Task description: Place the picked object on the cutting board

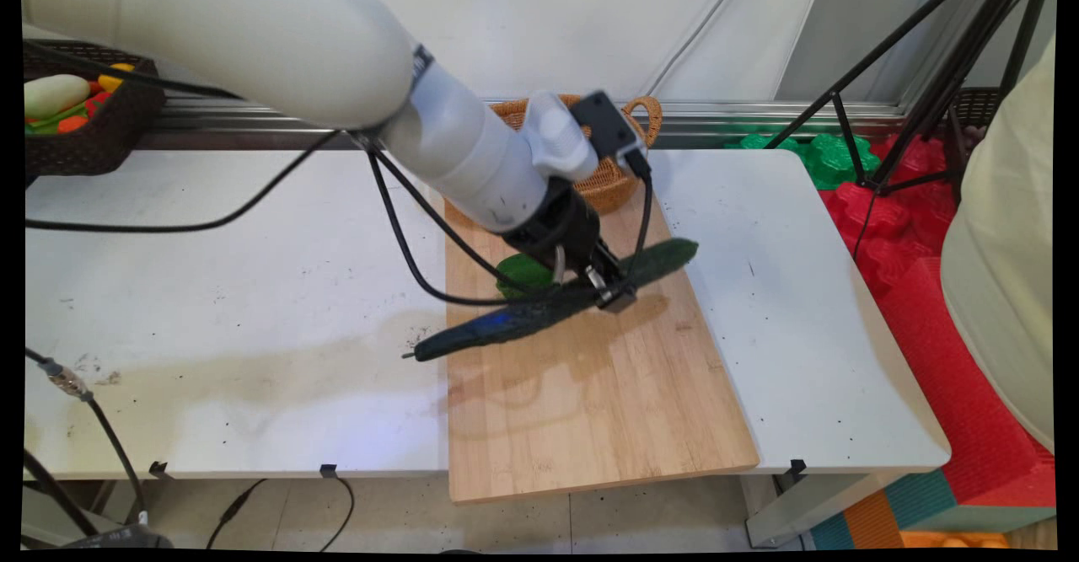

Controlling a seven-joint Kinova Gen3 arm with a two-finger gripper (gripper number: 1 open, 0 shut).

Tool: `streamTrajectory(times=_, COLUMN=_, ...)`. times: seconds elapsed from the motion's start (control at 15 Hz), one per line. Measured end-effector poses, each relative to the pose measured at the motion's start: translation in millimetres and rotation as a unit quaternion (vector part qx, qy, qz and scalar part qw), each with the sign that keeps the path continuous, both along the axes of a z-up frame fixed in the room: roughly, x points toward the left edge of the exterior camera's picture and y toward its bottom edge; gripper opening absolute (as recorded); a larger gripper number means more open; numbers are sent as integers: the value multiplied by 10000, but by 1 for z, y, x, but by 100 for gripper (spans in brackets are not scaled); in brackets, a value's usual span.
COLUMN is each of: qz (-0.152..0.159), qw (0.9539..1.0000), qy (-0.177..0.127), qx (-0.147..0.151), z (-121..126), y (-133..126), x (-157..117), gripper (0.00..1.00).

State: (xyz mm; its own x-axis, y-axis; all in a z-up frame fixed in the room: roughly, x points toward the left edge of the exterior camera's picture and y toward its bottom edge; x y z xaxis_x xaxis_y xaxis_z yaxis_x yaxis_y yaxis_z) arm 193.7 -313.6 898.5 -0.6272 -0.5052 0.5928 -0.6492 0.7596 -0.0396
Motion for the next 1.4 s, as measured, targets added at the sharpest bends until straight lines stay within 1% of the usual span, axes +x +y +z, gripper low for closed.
streamTrajectory(times=0.33, qz=-87, qw=9999, qy=19, qx=78, z=-29, y=-1, x=-11, gripper=0)
streamTrajectory(times=0.53, qz=-159, qw=9998, qy=28, qx=135, z=-53, y=-3, x=-21, gripper=0)
streamTrajectory(times=0.87, qz=-244, qw=9996, qy=-6, qx=145, z=-82, y=-7, x=-29, gripper=0)
streamTrajectory(times=1.07, qz=-325, qw=9994, qy=-30, qx=137, z=-94, y=-7, x=-32, gripper=0)
streamTrajectory(times=1.4, qz=-420, qw=9990, qy=-65, qx=104, z=-105, y=-8, x=-33, gripper=0)
